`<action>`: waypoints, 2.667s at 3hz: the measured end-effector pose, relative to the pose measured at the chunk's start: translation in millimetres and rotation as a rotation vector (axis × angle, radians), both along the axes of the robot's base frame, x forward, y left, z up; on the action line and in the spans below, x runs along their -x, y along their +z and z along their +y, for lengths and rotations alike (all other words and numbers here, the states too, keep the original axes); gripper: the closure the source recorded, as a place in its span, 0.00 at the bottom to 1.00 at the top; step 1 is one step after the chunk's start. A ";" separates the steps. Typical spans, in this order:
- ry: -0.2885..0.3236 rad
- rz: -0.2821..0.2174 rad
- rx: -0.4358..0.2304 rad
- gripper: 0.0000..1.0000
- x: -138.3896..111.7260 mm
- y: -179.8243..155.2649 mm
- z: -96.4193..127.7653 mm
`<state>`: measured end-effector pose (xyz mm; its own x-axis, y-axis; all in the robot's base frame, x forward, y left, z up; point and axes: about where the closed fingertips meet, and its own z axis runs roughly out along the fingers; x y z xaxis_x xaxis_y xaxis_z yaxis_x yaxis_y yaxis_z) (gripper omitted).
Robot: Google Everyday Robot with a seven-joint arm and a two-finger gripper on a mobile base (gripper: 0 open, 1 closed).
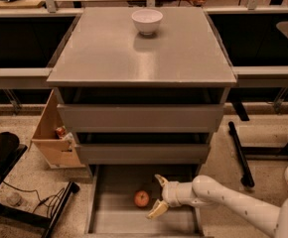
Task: Pick apple from bottom drawer and place on counter
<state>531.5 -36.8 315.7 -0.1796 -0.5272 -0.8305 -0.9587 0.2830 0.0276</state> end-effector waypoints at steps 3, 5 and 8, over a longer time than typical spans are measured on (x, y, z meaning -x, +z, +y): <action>-0.027 0.035 -0.028 0.00 -50.3 -122.2 21.4; 0.003 0.054 0.003 0.00 -53.0 -150.2 37.7; 0.091 0.110 0.030 0.48 -40.3 -183.0 72.7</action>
Offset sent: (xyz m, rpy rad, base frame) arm 0.0560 0.0139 -0.1355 0.0467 0.0314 -0.0616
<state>571.8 36.0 132.7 -0.2189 -0.5701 -0.7919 -0.9722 0.1970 0.1268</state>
